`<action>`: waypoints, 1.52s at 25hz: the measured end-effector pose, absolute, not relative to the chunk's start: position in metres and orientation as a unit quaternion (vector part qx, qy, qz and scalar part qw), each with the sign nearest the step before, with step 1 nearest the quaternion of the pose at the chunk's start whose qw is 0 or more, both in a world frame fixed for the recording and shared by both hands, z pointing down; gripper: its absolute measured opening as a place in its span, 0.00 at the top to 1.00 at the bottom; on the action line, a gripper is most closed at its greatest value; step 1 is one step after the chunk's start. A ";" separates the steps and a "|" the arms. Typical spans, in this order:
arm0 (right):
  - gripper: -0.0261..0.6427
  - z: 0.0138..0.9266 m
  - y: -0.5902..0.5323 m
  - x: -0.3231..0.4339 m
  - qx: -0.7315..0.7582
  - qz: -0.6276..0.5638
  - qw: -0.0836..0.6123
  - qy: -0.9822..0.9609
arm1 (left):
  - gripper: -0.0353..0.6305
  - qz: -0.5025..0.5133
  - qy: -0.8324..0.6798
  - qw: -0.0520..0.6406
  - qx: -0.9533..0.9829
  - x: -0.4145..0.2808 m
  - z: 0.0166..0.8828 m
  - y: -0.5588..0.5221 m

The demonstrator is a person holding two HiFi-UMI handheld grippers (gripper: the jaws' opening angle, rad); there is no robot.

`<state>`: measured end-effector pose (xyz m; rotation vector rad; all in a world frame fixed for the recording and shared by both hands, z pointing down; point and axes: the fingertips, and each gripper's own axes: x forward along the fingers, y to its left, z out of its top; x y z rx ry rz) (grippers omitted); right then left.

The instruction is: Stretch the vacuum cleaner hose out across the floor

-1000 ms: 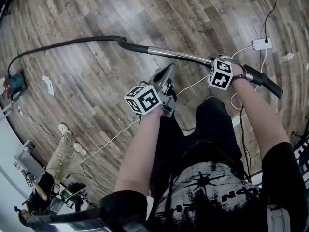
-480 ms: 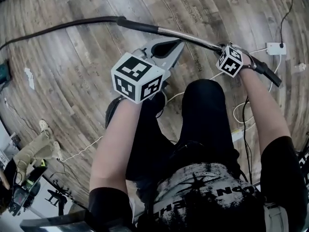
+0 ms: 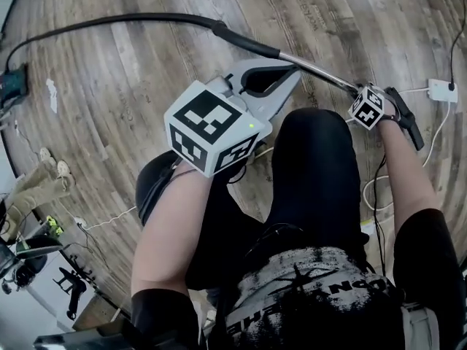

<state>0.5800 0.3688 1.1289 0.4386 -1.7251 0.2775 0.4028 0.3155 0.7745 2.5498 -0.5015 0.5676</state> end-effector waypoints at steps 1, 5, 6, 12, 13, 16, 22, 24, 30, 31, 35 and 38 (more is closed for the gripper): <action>0.84 1.138 0.376 0.580 0.186 0.125 0.622 -0.750 | 0.94 0.213 -0.190 0.238 0.928 0.400 0.777 0.321; 0.84 1.165 0.389 0.572 0.174 0.121 0.630 -0.747 | 0.94 0.244 -0.208 0.236 0.917 0.387 0.790 0.338; 0.84 1.169 0.389 0.571 0.174 0.121 0.632 -0.745 | 0.94 0.247 -0.212 0.238 0.915 0.385 0.793 0.340; 0.77 1.188 0.413 0.562 0.137 0.167 0.632 -0.744 | 0.94 0.232 -0.229 0.248 0.912 0.387 0.788 0.339; 0.75 1.192 0.418 0.562 0.129 0.176 0.633 -0.742 | 0.94 0.226 -0.229 0.248 0.914 0.389 0.784 0.338; 0.68 1.205 0.433 0.564 0.102 0.187 0.641 -0.738 | 0.94 0.218 -0.226 0.243 0.918 0.394 0.774 0.338; 0.62 1.205 0.450 0.577 0.121 0.227 0.630 -0.733 | 0.94 0.224 -0.229 0.239 0.917 0.394 0.778 0.339; 0.62 1.202 0.451 0.580 0.128 0.233 0.626 -0.733 | 0.94 0.225 -0.224 0.236 0.919 0.394 0.777 0.337; 0.65 1.193 0.450 0.582 0.149 0.241 0.623 -0.729 | 0.94 0.238 -0.214 0.220 0.922 0.384 0.784 0.333; 0.66 1.192 0.450 0.584 0.151 0.242 0.625 -0.727 | 0.94 0.243 -0.213 0.217 0.921 0.382 0.789 0.333; 0.68 1.191 0.452 0.589 0.151 0.244 0.634 -0.718 | 0.94 0.249 -0.200 0.211 0.924 0.382 0.794 0.328; 0.84 1.173 0.445 0.586 0.165 0.257 0.647 -0.698 | 0.94 0.239 -0.179 0.215 0.930 0.379 0.786 0.307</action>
